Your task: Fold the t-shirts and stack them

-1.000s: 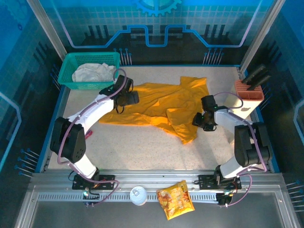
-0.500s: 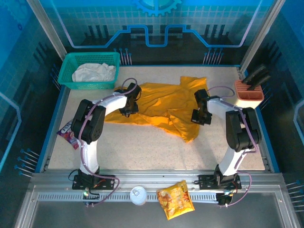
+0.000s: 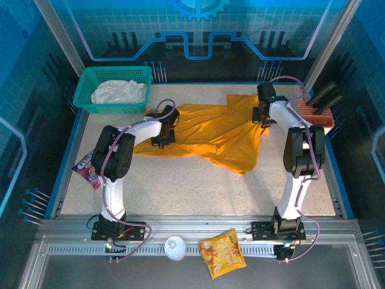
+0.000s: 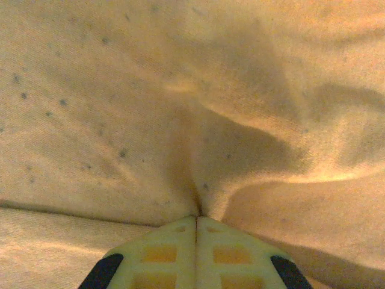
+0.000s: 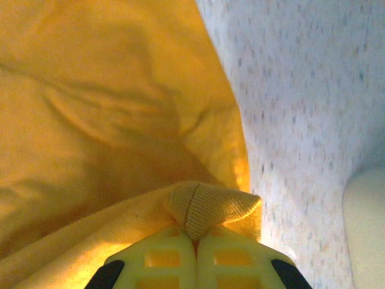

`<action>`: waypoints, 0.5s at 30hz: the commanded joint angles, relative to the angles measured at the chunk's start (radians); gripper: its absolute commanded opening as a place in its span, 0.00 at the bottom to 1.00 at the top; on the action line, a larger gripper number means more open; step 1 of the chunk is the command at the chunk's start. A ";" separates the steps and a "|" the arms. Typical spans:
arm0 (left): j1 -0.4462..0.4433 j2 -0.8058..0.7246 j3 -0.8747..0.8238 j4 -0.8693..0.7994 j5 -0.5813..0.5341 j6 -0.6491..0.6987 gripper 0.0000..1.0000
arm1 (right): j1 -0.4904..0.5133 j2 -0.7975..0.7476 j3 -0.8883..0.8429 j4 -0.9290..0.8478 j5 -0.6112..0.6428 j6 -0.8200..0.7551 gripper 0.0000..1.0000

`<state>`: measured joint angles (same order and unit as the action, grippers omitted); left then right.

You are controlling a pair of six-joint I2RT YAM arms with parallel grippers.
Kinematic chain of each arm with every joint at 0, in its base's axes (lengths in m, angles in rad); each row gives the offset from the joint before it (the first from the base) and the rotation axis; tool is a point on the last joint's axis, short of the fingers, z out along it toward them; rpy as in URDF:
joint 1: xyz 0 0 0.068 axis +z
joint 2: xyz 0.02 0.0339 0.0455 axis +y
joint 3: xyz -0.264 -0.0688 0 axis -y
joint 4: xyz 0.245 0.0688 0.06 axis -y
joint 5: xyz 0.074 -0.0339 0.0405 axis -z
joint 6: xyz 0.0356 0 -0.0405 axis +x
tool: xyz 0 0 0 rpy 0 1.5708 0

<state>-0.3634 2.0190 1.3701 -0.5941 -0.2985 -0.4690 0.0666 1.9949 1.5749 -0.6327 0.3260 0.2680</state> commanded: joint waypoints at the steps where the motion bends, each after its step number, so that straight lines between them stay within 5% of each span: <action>1: 0.003 0.037 -0.012 -0.053 -0.003 0.018 0.00 | -0.019 0.090 0.081 -0.038 0.054 -0.079 0.00; 5: 0.001 0.019 -0.016 -0.052 0.002 0.020 0.00 | -0.018 0.149 0.156 -0.052 0.074 -0.096 0.02; 9: -0.004 -0.020 -0.030 -0.041 0.008 0.025 0.00 | -0.016 0.117 0.138 -0.084 0.047 -0.056 0.33; 15: -0.025 -0.133 -0.050 -0.032 0.014 0.033 0.12 | 0.029 -0.131 -0.141 -0.041 -0.029 0.041 0.47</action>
<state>-0.3748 1.9713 1.3315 -0.5980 -0.2970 -0.4625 0.0677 1.9999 1.5242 -0.6563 0.3344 0.2470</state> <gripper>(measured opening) 0.111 0.470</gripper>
